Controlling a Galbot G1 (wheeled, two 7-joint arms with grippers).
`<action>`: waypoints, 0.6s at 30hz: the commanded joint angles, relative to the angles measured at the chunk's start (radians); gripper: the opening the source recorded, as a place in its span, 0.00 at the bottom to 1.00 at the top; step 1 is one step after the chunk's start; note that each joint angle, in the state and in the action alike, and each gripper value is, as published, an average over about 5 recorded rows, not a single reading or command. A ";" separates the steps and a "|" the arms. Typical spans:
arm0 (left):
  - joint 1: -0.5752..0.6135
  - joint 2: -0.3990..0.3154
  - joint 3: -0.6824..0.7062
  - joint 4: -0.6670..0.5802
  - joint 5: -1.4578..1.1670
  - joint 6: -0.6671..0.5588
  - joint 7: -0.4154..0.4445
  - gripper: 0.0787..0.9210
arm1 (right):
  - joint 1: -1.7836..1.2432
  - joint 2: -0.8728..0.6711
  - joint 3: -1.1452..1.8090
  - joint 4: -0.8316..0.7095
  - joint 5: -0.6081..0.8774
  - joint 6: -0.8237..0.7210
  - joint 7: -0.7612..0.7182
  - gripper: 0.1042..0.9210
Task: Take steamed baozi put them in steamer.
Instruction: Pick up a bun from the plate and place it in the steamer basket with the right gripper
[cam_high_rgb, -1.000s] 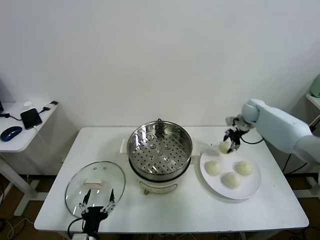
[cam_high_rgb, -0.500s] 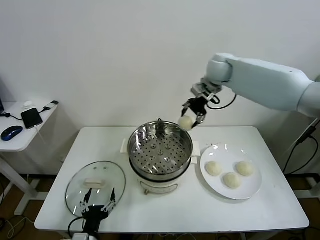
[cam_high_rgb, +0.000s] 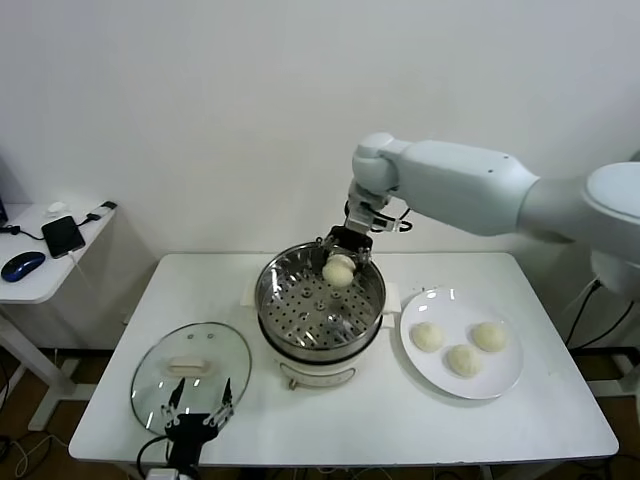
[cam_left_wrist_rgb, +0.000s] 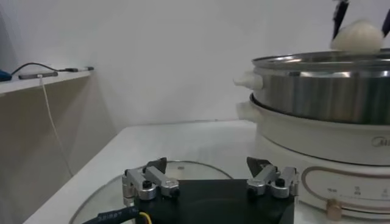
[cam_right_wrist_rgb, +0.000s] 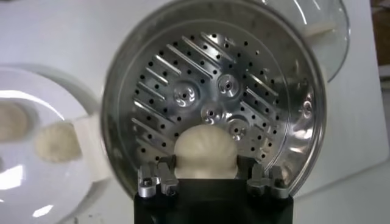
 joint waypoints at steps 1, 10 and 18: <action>-0.002 0.001 0.001 0.006 -0.001 -0.001 0.000 0.88 | -0.142 0.124 0.101 -0.266 -0.170 0.141 0.034 0.69; -0.014 0.007 0.003 0.014 -0.009 -0.002 -0.003 0.88 | -0.185 0.196 0.131 -0.384 -0.184 0.170 0.063 0.70; -0.020 0.006 0.005 0.021 -0.011 -0.004 -0.016 0.88 | -0.156 0.188 0.121 -0.357 -0.141 0.188 0.091 0.83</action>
